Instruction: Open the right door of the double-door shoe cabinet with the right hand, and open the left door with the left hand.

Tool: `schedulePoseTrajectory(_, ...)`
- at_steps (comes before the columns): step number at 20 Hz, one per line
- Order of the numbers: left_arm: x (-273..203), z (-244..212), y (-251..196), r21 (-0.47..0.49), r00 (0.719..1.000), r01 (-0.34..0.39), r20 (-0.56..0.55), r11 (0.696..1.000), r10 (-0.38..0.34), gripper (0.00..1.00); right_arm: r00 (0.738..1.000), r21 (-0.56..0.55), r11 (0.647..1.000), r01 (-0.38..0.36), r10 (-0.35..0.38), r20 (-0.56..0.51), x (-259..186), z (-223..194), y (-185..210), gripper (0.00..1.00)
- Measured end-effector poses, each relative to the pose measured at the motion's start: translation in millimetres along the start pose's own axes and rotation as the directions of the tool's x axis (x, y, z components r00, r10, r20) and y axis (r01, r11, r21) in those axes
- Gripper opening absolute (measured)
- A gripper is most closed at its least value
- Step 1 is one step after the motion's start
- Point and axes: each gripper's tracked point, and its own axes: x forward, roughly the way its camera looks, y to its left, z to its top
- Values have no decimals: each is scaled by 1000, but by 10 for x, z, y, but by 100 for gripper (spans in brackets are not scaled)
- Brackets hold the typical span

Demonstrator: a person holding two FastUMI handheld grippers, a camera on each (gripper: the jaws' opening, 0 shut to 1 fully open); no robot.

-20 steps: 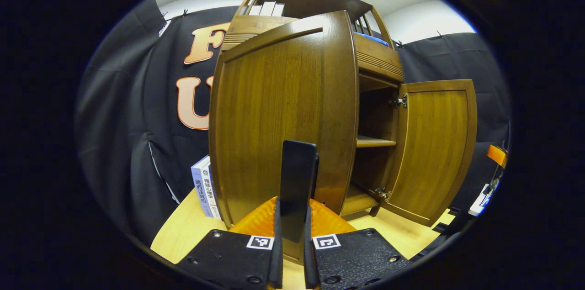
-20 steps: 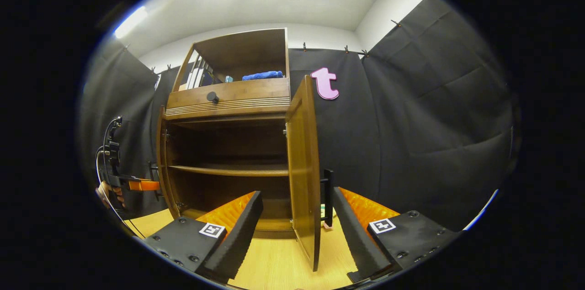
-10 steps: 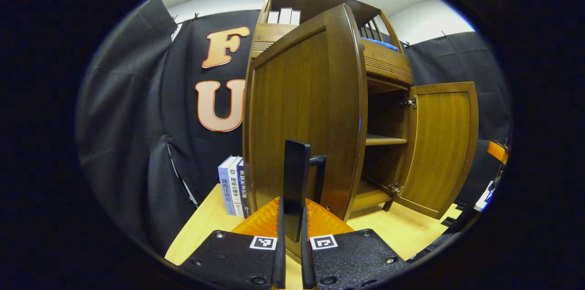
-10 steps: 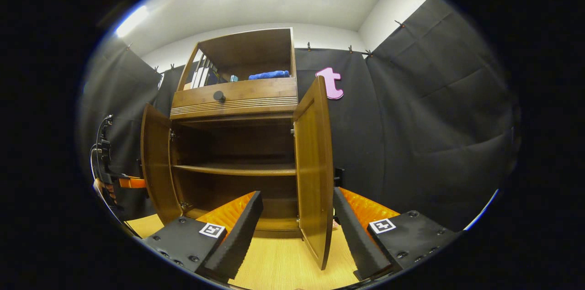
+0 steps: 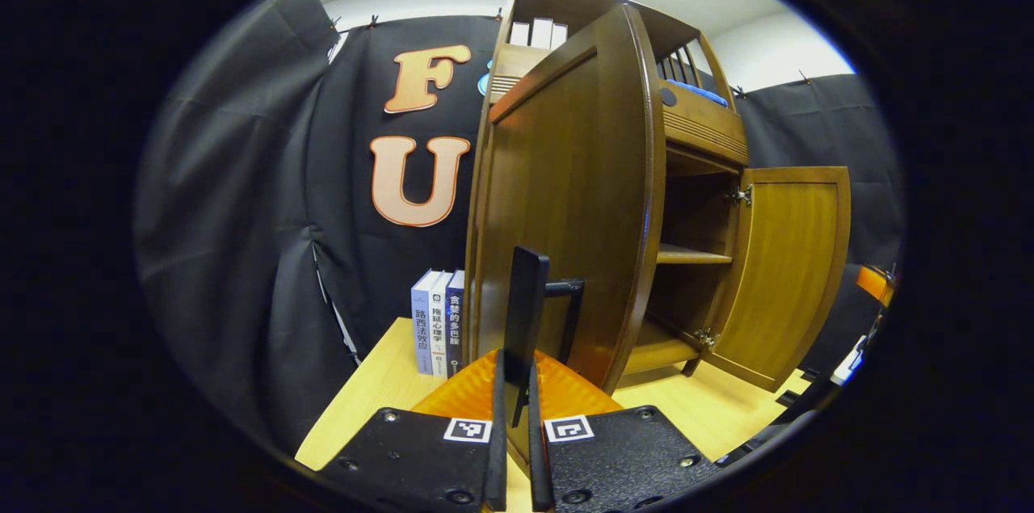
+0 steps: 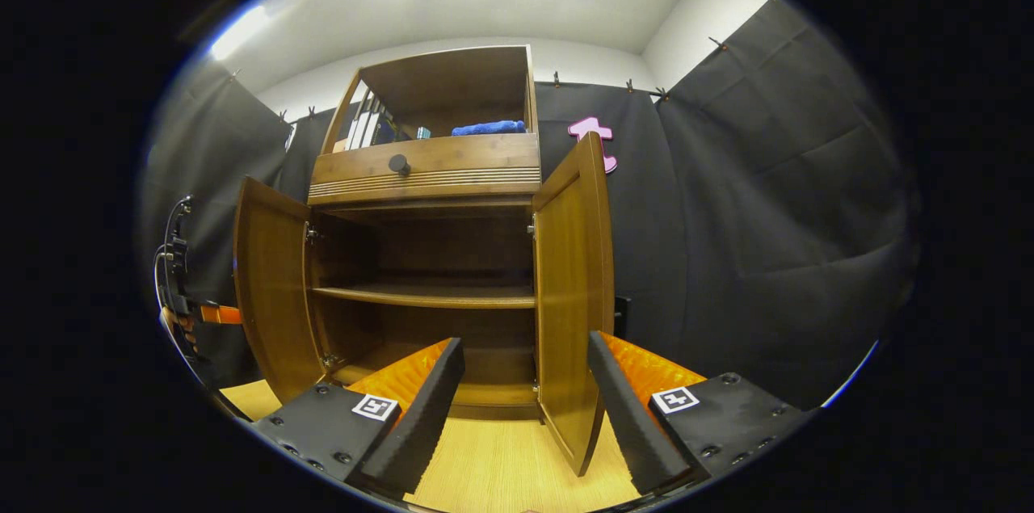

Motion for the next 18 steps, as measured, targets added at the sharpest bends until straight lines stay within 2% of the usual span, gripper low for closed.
schedulePoseTrajectory(5,-90,-5,289,11,997,-77,2,997,77,9,1000,-4,1000,-4,4,6,14,41,63,99)
schedulePoseTrajectory(13,-421,-48,150,-45,999,-41,-16,998,41,9,999,7,999,-39,39,-17,89,39,206,99)
schedulePoseTrajectory(18,-683,252,21,19,996,-74,40,997,74,10,998,17,998,-52,53,-22,70,80,201,99)
